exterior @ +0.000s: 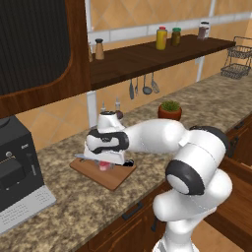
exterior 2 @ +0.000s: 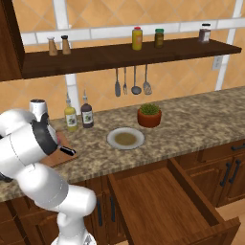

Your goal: Pick up the knife from the drawer and place it on the cutting board. Then place the meat from the plate to the cutting board.

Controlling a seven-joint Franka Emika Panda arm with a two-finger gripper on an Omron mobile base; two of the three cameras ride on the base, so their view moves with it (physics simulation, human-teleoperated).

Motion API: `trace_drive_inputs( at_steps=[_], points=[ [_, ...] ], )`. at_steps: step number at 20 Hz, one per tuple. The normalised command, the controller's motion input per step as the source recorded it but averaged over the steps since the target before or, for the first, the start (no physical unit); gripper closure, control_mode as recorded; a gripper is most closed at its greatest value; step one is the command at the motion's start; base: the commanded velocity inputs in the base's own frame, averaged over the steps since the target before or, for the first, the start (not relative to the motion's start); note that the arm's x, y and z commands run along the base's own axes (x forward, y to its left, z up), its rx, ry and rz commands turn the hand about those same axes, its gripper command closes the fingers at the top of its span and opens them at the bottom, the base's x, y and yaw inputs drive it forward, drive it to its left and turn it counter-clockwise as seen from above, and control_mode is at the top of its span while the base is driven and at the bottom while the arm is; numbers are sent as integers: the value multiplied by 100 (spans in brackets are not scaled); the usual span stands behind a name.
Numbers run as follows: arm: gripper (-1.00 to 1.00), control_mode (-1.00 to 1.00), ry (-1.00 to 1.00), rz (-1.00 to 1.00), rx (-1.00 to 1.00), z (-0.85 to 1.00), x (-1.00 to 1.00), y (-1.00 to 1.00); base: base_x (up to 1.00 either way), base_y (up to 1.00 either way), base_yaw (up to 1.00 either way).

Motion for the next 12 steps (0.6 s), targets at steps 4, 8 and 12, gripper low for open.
trace_drive_inputs(
  at_steps=[4, 8, 12],
  points=[
    [100, -100, 0, 0, 0, -1, 1, 0, 0, 0, 0],
    [100, -100, -2, 3, 0, -4, 9, 0, 0, 0, 0],
    [100, -100, -10, 3, 0, 18, 19, -1, 0, 0, 0]
  ],
)
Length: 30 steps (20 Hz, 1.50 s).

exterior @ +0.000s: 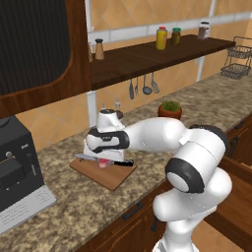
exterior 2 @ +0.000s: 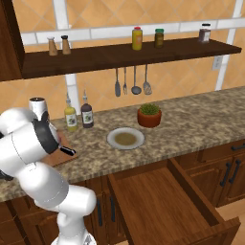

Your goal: Pick up the knife from the drawer and place it on the cutting board. Then place the meat from the plate to the cutting board.

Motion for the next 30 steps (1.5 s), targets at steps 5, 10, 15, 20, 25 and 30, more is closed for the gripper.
trace_drive_inputs(
  at_steps=[5, 10, 15, 20, 25, 30],
  points=[
    [100, -100, 0, 7, 0, -35, -7, 7, 0, 0, 0],
    [100, -100, 1, 6, -1, -45, 2, 6, 0, 0, 0],
    [-100, -100, 0, 2, 0, -3, 5, 0, 0, 0, 0],
    [-100, -100, 0, 2, 1, 30, -47, -5, 0, 0, 0],
    [-100, -100, 0, 4, 1, 11, -71, 0, 0, 0, 0],
    [-100, -100, 0, 2, 0, 9, -19, -29, 0, 0, 0]
  ],
)
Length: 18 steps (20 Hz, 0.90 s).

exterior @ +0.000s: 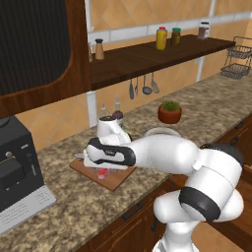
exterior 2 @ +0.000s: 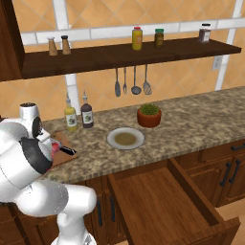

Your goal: Pick up the knife from the drawer and place it on the cutting board. Then place the meat from the plate to the cutting board.

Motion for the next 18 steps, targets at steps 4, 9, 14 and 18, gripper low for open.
trace_drive_inputs(
  at_steps=[4, 9, 14, 18],
  points=[
    [-100, -100, 0, 2, 10, 42, -80, -49, 0, 0, 0],
    [-100, -100, 2, 0, 13, 79, -37, -73, 0, 0, 0],
    [-100, -100, 1, 0, 6, 59, 13, -100, 0, 0, 0],
    [-100, -100, 0, 0, 1, 43, 31, -100, 0, 0, 0]
  ],
)
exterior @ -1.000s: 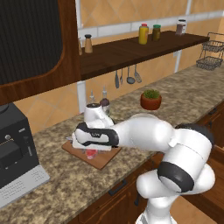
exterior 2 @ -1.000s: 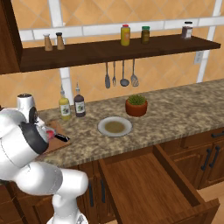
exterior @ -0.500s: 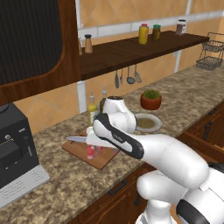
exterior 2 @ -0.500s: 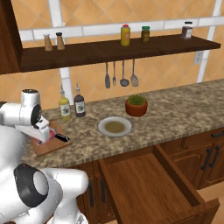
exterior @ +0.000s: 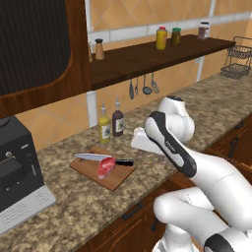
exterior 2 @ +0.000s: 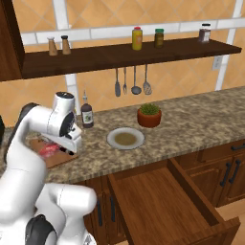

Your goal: Pick up the knife from the drawer and place it on the cutting board. Then place the meat from the plate to the cutting board.

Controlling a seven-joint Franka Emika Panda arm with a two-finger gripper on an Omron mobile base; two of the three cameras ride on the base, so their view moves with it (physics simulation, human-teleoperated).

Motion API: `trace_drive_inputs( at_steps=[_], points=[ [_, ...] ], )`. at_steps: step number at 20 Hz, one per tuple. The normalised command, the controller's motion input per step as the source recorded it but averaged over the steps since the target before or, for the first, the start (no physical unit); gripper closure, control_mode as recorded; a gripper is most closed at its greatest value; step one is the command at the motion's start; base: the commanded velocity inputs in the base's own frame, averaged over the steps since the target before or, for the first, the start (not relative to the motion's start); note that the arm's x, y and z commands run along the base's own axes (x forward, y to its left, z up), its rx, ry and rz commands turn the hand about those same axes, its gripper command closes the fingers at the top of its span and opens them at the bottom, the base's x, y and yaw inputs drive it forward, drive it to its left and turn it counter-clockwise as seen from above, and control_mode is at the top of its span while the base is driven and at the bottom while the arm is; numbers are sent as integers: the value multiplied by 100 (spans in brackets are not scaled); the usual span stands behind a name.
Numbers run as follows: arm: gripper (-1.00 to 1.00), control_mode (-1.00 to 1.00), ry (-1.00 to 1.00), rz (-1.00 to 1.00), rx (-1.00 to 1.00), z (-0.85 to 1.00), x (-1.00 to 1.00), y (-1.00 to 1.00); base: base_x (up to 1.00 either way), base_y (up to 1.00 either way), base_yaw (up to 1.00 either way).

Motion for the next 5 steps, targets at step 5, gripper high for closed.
trace_drive_inputs(
  at_steps=[5],
  points=[
    [-100, -100, 0, 0, 0, 23, 19, -100, 0, 0, 0]
  ],
)
